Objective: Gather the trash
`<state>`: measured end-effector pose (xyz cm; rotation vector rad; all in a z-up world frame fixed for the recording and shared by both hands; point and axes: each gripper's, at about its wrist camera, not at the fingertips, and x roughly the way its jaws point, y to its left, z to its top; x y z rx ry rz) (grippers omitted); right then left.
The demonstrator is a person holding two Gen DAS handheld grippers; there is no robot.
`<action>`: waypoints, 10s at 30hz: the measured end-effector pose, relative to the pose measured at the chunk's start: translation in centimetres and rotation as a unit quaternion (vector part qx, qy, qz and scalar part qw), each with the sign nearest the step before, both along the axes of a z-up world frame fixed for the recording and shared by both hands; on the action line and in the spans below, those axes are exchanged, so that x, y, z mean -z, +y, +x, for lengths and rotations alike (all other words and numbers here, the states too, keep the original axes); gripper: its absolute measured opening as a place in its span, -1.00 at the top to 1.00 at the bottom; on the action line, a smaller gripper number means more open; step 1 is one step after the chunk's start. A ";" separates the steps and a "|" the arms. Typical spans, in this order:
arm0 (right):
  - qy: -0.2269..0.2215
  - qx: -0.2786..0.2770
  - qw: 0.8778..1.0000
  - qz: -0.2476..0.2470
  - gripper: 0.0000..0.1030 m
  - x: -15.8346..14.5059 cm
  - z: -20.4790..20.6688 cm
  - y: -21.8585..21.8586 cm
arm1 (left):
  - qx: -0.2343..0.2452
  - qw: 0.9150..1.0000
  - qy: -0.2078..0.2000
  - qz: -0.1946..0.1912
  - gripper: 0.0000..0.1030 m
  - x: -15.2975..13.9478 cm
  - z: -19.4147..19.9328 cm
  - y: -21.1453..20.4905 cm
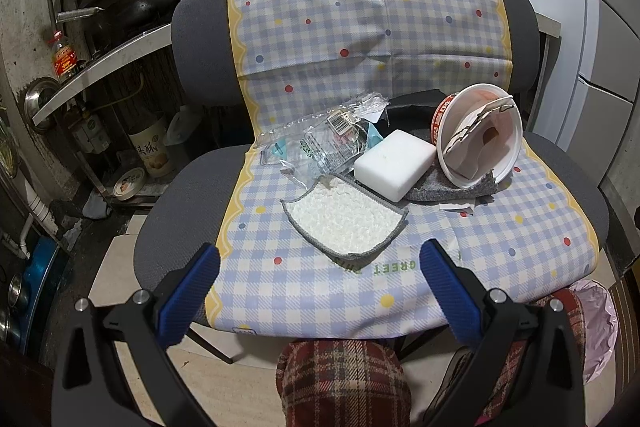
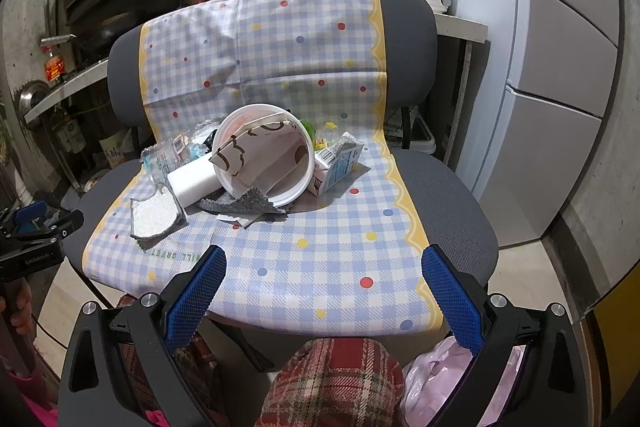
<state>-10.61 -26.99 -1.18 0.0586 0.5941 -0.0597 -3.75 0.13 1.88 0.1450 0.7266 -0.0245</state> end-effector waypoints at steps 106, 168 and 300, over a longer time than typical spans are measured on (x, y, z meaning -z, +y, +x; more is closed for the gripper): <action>-0.080 -0.058 0.995 0.027 0.97 -5.0 6.3 -1.4 | 0.138 0.986 -0.059 -0.073 0.85 0.1 2.5 -3.7; -0.026 0.327 0.937 0.117 0.38 9.1 -18.0 -24.7 | 0.592 0.794 0.137 -0.034 0.07 12.9 -12.3 -40.6; -0.024 0.166 0.979 0.114 0.89 3.1 -3.4 -14.4 | 0.297 0.945 -0.059 -0.125 0.35 3.6 -2.3 -18.7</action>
